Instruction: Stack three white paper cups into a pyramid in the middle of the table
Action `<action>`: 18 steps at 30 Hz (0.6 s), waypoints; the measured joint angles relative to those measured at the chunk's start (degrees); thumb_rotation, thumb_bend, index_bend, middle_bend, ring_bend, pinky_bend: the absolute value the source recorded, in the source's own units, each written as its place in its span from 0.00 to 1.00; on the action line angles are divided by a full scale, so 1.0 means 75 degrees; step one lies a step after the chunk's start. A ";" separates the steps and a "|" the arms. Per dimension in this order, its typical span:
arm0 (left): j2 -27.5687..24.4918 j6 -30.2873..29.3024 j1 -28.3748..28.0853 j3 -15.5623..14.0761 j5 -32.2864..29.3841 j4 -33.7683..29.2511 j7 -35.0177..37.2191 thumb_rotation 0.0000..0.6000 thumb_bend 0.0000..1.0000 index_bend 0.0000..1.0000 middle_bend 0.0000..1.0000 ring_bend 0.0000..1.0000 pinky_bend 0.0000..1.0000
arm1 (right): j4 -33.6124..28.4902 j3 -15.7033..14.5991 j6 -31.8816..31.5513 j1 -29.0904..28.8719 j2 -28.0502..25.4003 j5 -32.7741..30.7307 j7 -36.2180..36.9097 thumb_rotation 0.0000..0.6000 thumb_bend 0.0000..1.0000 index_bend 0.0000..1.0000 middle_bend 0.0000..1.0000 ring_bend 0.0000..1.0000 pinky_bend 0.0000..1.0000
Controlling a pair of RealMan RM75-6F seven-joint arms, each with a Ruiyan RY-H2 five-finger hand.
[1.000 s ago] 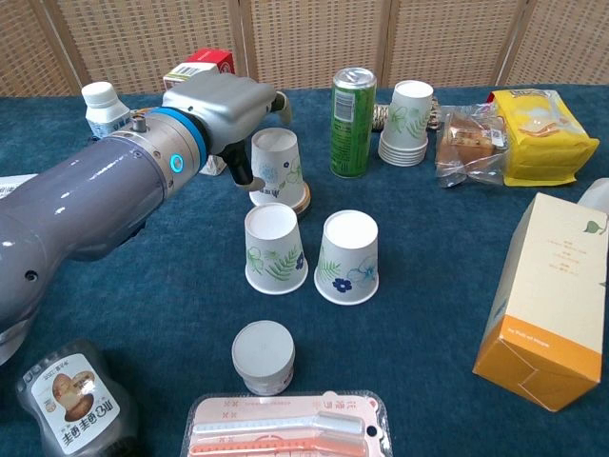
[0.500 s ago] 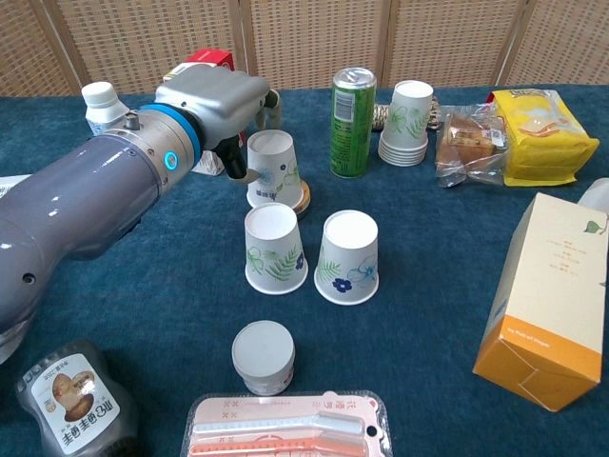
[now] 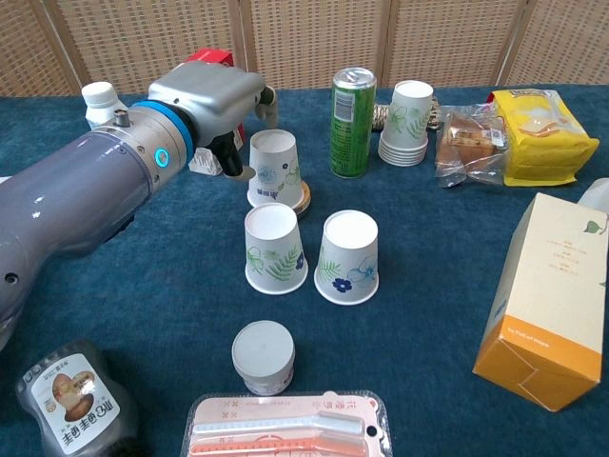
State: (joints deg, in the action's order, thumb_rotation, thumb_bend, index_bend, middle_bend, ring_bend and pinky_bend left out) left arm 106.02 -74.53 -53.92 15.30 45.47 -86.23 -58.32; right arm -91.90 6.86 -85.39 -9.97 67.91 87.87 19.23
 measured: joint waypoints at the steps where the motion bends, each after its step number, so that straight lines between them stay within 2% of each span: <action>1: 0.0018 0.0001 -0.0008 0.0009 0.0011 0.0026 0.0005 1.00 0.31 0.28 0.21 0.29 0.49 | 0.0006 0.0004 0.0005 -0.0001 -0.0001 -0.0008 0.0015 1.00 0.23 0.11 0.24 0.09 0.28; 7: 0.0064 0.0006 -0.0040 0.0098 -0.0016 0.0076 -0.0015 1.00 0.31 0.25 0.17 0.25 0.47 | 0.0011 -0.0001 0.0010 -0.0005 -0.0005 0.0004 0.0043 1.00 0.23 0.11 0.24 0.09 0.28; 15: 0.0178 0.0087 -0.0075 0.0125 -0.0088 0.0166 -0.0023 1.00 0.31 0.25 0.17 0.25 0.47 | -0.0004 -0.0011 0.0011 0.0003 -0.0016 0.0006 0.0048 1.00 0.23 0.11 0.24 0.09 0.28; 18: 0.0221 0.0092 -0.0107 0.0150 -0.0091 0.0223 -0.0046 1.00 0.31 0.26 0.20 0.27 0.49 | 0.0001 -0.0005 0.0012 0.0003 -0.0018 -0.0005 0.0066 1.00 0.23 0.11 0.24 0.09 0.28</action>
State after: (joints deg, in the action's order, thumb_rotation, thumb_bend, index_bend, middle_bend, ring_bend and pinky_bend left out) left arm 107.68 -73.84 -54.73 16.43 44.79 -84.55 -58.67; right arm -91.89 6.82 -85.30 -9.95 67.78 87.83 19.72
